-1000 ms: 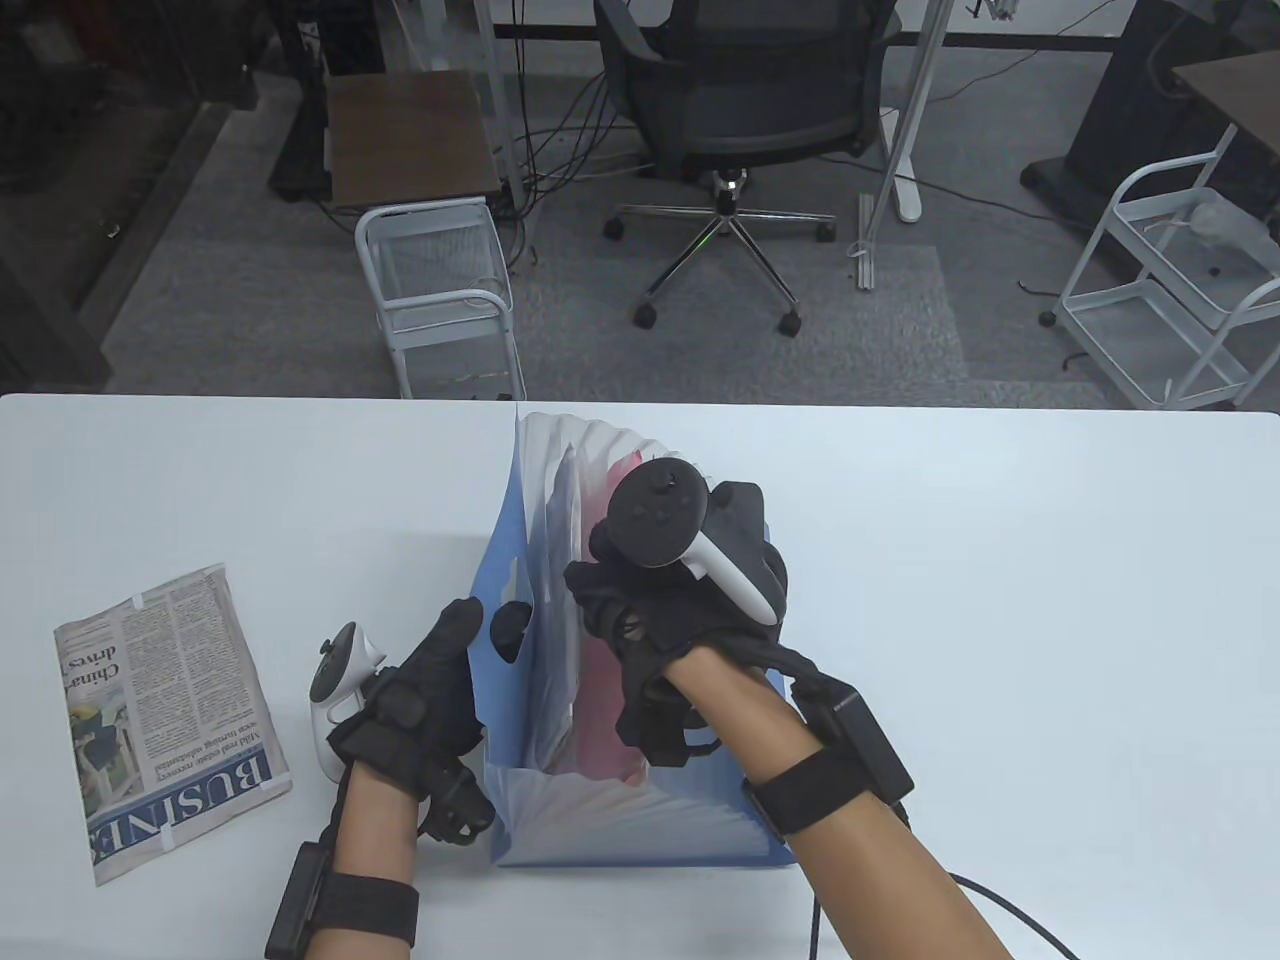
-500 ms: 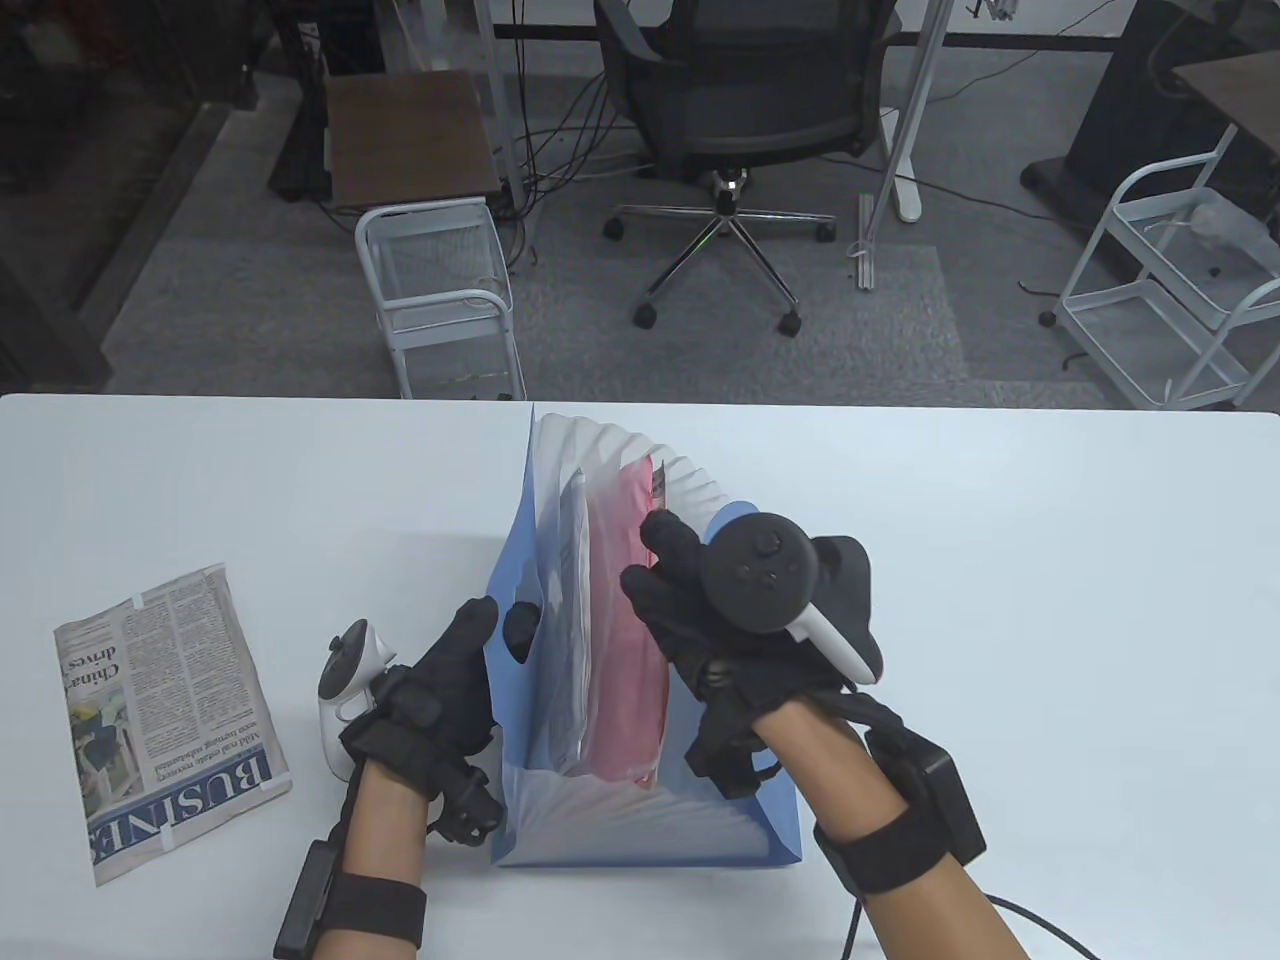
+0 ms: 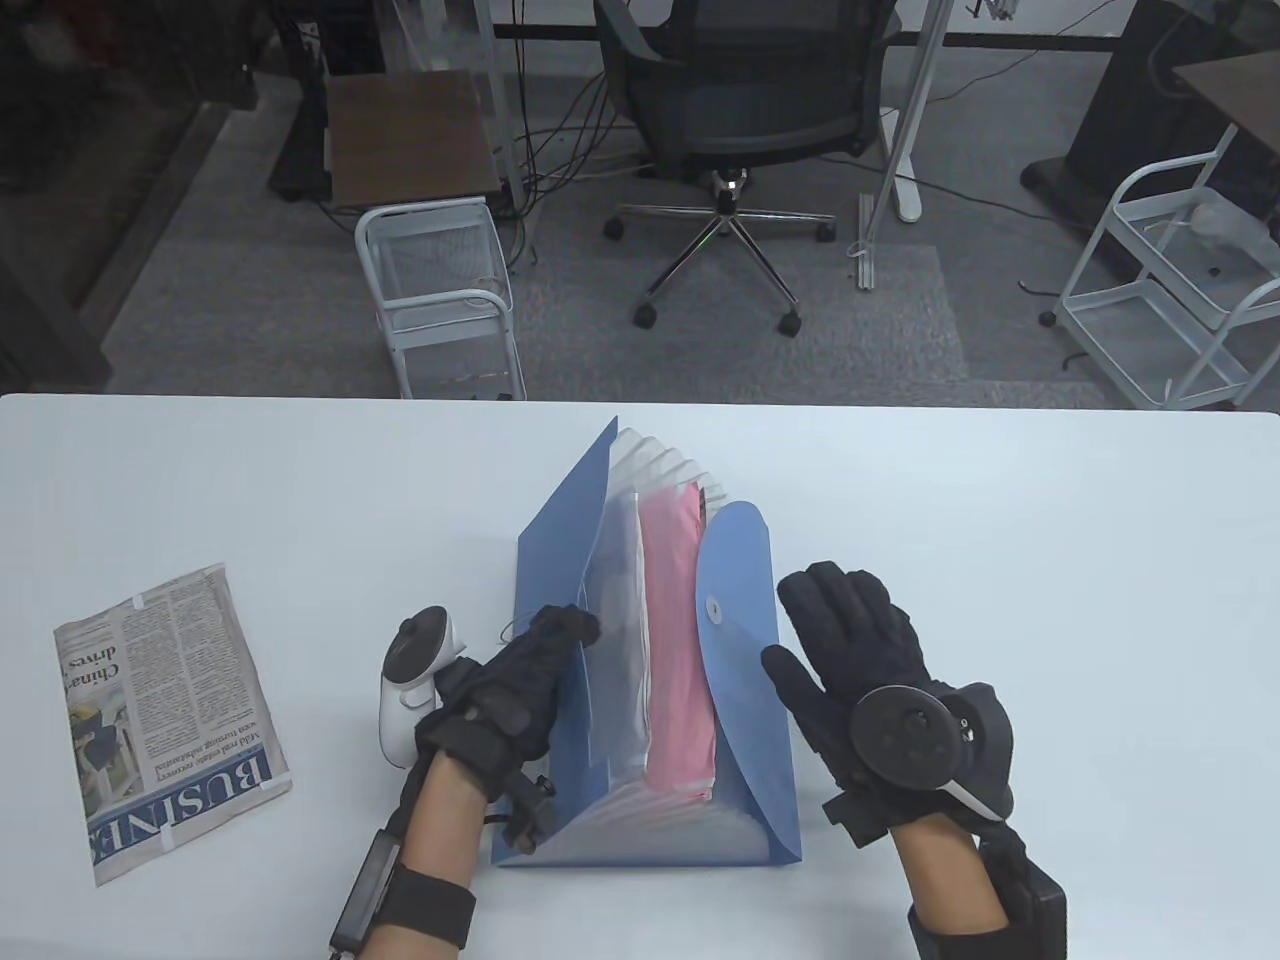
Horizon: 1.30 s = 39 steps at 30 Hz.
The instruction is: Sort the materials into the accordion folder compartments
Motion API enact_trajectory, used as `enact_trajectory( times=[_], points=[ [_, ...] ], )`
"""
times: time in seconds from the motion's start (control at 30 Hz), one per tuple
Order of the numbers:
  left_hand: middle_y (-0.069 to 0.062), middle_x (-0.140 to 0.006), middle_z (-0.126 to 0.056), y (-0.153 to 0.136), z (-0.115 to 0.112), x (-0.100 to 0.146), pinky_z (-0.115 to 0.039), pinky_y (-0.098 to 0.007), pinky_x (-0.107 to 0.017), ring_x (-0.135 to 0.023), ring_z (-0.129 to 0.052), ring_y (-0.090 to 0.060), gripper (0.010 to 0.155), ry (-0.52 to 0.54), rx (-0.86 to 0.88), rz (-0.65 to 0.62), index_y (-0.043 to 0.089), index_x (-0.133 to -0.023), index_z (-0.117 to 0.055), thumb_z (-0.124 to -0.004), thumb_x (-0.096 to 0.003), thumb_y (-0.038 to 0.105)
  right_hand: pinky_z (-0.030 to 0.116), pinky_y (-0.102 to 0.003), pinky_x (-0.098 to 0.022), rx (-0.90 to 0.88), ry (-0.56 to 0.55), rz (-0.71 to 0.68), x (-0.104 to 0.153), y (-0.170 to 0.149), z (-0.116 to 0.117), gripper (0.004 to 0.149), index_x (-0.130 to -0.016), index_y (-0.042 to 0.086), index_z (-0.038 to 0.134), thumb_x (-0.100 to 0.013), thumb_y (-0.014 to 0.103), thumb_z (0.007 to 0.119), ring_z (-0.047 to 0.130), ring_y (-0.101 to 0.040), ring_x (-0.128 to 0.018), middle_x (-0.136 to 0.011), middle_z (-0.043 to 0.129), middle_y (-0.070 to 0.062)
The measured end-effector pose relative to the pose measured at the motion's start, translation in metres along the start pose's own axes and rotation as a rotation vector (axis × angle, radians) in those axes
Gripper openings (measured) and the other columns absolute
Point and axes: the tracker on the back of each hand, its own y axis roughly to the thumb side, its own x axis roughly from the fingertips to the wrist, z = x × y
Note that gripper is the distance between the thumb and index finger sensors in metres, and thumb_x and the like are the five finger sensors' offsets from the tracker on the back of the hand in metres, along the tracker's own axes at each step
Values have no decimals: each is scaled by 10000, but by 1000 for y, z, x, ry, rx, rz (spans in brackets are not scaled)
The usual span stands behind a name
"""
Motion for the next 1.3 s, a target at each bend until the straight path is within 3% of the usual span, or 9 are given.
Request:
enact_trajectory(
  times=[0.3, 0.57, 1.07, 1.3],
  points=[
    [-329, -1005, 300, -6, -23, -19, 13, -660, -517, -798, 276, -567, 510, -21, -189, 103, 118, -1091, -464, -475, -682, 422, 517, -725, -705, -62, -72, 39, 12, -28, -2, 600, -1087, 225, 562, -585, 547, 636, 558, -539, -1024, -1155, 576, -164],
    [-325, -1008, 292, -10, -35, -28, 14, -657, -515, -797, 275, -563, 486, 5, -293, 166, 104, -1095, -491, -469, -666, 333, 537, -717, -702, -89, -96, 42, 15, -30, -8, 585, -1077, 229, 580, -587, 543, 634, 579, -531, -1017, -1147, 596, -158],
    [-327, -1017, 275, -19, -52, -39, 6, -661, -511, -799, 264, -570, 519, 23, -484, 237, 82, -1103, -500, -498, -666, 362, 555, -712, -696, -82, -60, 39, 14, -27, -1, 604, -1092, 221, 548, -588, 544, 632, 590, -535, -1011, -1143, 604, -164],
    [-344, -1026, 250, -16, -51, -34, -19, -672, -537, -817, 239, -580, 667, 53, -518, 234, 8, -1180, -391, -501, -676, 432, 557, -710, -696, -87, -58, 46, 15, -27, -1, 606, -1092, 219, 547, -588, 544, 631, 593, -531, -1010, -1144, 604, -165]
  ],
)
